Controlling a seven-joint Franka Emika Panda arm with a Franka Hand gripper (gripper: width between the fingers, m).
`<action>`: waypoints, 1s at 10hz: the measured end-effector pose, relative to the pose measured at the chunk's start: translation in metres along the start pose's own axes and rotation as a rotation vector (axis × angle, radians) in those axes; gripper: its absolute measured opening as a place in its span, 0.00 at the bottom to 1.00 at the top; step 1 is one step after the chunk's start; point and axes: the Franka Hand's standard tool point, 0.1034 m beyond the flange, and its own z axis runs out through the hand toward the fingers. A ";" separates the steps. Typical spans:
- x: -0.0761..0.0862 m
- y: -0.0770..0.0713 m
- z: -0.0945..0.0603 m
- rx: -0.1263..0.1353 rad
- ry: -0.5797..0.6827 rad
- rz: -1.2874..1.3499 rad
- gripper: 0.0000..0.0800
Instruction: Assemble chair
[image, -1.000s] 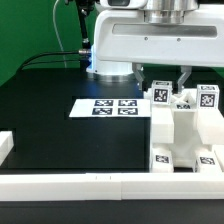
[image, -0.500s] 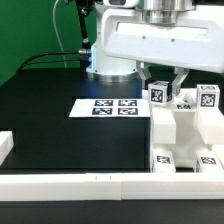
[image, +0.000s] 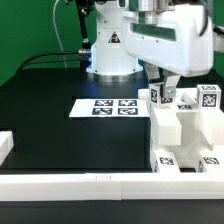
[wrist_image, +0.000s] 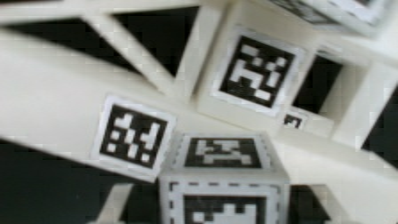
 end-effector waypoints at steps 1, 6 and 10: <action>-0.001 0.000 0.000 0.000 0.000 -0.020 0.37; -0.006 -0.001 0.001 0.000 0.001 -0.541 0.81; -0.003 0.002 0.002 -0.005 -0.002 -0.838 0.81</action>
Offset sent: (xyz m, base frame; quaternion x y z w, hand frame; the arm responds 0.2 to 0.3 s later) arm -0.0036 0.0108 -0.0001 0.0155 -0.0202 -0.1803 0.9833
